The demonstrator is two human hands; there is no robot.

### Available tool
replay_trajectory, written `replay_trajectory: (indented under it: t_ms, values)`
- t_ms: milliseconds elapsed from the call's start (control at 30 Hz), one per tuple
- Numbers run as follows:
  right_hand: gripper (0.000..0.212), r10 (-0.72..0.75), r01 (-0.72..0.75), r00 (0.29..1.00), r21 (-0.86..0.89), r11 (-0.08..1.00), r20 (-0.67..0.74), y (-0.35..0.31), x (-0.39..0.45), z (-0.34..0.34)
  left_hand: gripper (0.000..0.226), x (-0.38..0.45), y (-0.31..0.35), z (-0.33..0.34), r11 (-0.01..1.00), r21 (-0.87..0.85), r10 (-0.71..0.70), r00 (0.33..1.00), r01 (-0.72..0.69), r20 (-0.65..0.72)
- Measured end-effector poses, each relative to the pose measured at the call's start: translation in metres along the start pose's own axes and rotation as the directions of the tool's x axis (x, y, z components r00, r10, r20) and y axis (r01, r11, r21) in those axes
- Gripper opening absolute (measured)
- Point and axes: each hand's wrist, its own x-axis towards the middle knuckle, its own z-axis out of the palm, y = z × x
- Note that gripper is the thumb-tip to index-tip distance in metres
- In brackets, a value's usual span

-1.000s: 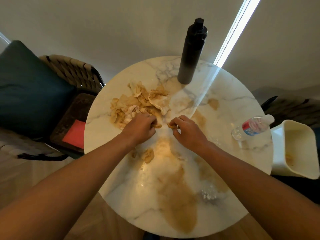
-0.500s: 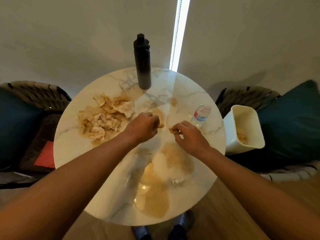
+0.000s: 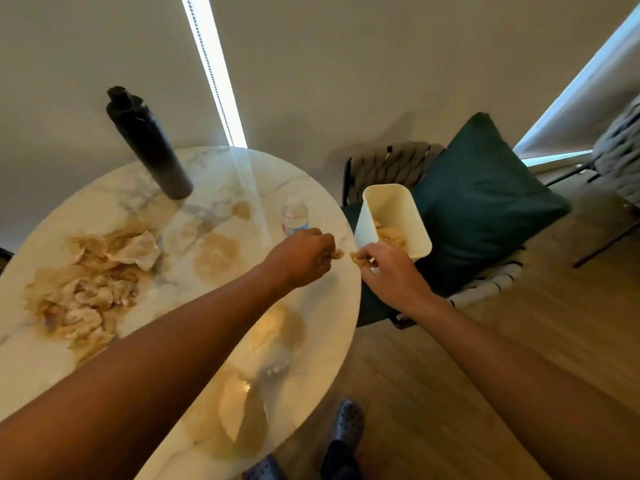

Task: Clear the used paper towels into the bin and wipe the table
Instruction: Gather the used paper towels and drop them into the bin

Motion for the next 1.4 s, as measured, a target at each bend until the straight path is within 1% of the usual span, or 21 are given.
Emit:
replay_trajectory:
  t_ms: [133,267,367,567,733,800,867,933,1033,1167,1400]
  values:
    - [0.015,0.083,-0.083,0.996,0.005,0.997,-0.033,0.04,0.0,-0.025,0.024,0.038,0.03,0.014,1.0,-0.019,0.018,0.999,-0.017,0.05]
    - [0.02,0.131,-0.131,0.991,-0.009,0.991,-0.036,0.077,0.007,-0.044,0.024,0.078,0.05,0.025,0.999,-0.018,0.052,0.995,-0.05,0.09]
    - [0.021,0.15,-0.151,0.988,-0.027,0.988,-0.031,0.102,0.017,-0.055,0.022,0.111,0.06,0.035,0.999,-0.022,0.04,0.994,-0.038,0.103]
    - [0.02,0.144,-0.145,0.989,-0.043,0.988,-0.024,0.14,0.051,-0.063,0.029,0.169,0.072,0.053,1.0,-0.015,0.019,0.994,-0.017,0.109]
    - [0.03,0.162,-0.162,0.987,-0.041,0.986,0.009,0.161,0.079,-0.061,0.035,0.208,0.076,0.067,1.0,-0.017,-0.02,0.993,0.022,0.113]
    - [0.038,0.174,-0.172,0.984,-0.03,0.985,0.04,0.166,0.088,-0.059,0.044,0.217,0.076,0.071,0.999,-0.02,-0.036,0.995,0.038,0.098]
    - [0.041,0.176,-0.175,0.982,-0.026,0.984,0.061,0.169,0.092,-0.056,0.055,0.22,0.075,0.075,0.999,-0.008,-0.04,0.996,0.041,0.08]
    - [0.041,0.171,-0.169,0.982,-0.034,0.985,0.078,0.171,0.094,-0.053,0.058,0.22,0.072,0.079,0.999,0.007,-0.046,0.995,0.045,0.09]
    - [0.039,0.157,-0.152,0.983,-0.05,0.987,0.096,0.169,0.094,-0.051,0.053,0.213,0.064,0.081,0.998,0.015,-0.059,0.992,0.057,0.116]
    - [0.039,0.118,-0.112,0.987,-0.064,0.992,0.105,0.161,0.094,-0.05,0.046,0.197,0.059,0.079,0.997,-0.015,-0.067,0.991,0.07,0.116]
    - [0.038,0.08,-0.073,0.992,-0.074,0.995,0.095,0.123,0.083,-0.045,0.042,0.155,0.046,0.064,0.997,0.007,-0.083,0.989,0.083,0.118]
